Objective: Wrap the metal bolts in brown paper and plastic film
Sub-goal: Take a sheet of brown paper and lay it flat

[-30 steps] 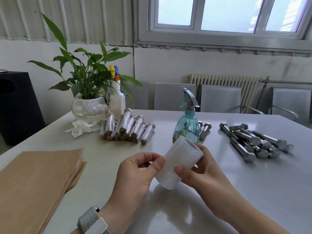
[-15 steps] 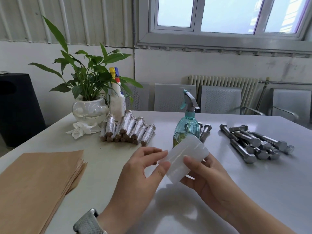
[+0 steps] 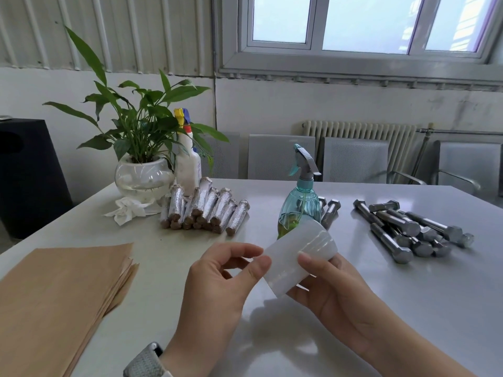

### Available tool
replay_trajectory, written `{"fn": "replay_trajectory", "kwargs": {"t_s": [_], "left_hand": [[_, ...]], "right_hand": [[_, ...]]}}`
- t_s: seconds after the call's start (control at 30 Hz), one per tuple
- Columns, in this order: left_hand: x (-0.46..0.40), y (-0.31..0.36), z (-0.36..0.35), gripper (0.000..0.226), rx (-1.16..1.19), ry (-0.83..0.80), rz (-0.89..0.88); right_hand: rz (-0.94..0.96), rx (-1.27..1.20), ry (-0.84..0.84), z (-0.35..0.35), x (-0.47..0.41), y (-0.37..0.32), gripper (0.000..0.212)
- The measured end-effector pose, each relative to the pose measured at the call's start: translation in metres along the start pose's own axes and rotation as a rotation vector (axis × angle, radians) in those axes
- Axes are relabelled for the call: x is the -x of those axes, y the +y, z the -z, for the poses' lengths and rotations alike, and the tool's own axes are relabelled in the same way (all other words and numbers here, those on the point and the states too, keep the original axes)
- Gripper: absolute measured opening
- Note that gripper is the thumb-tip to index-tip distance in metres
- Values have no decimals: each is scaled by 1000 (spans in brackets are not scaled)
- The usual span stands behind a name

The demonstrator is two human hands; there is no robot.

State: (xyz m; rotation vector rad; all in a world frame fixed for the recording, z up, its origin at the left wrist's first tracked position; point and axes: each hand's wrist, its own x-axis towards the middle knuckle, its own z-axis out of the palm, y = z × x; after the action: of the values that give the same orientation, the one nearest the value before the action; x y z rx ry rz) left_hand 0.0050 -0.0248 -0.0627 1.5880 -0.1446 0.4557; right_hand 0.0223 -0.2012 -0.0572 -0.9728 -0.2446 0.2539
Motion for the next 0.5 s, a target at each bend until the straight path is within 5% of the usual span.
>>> {"fn": "replay_trajectory", "kwargs": {"t_s": [0.5], "left_hand": [[5,6,-4,26,-70,-21,-104]], "right_hand": [[-47,-146,-61,-5,1,-2,68]]}}
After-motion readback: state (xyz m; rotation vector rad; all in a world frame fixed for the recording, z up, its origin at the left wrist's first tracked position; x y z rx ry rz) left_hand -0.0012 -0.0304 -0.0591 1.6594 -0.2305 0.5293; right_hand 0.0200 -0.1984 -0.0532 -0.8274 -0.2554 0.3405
